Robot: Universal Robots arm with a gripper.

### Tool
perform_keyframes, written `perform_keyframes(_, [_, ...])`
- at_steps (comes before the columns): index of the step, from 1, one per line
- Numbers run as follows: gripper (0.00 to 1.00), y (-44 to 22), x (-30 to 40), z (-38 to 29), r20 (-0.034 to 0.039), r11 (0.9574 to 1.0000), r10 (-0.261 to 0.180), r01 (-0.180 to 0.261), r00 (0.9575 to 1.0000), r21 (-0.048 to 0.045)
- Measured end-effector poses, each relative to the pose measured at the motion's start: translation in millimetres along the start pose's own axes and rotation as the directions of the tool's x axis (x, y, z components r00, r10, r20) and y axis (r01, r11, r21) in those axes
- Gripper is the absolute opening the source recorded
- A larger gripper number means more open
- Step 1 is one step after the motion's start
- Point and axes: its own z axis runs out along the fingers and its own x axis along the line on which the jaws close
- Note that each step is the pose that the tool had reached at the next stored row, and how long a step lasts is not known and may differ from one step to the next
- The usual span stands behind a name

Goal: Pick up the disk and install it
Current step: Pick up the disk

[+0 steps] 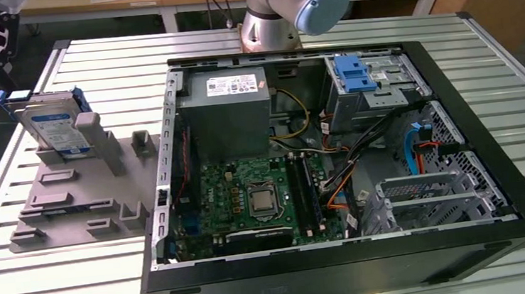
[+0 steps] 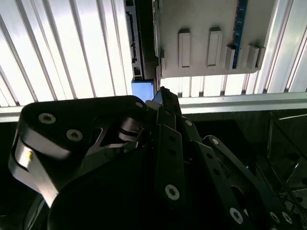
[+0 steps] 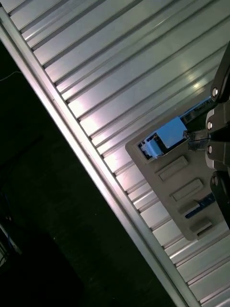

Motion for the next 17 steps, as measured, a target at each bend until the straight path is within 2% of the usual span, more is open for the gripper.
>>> perform_keyframes(8, [0.11,0.0,0.0,0.1,-0.0005,0.9976,-0.07,0.07,0.9976,0.0036])
perform_keyframes(10, [0.11,0.0,0.0,0.0,-0.0009,0.9952,-0.098,0.098,0.9952,0.005])
perform_keyframes(17, [0.11,0.0,0.0,0.1,-0.002,0.9881,-0.154,0.154,0.9881,0.0068])
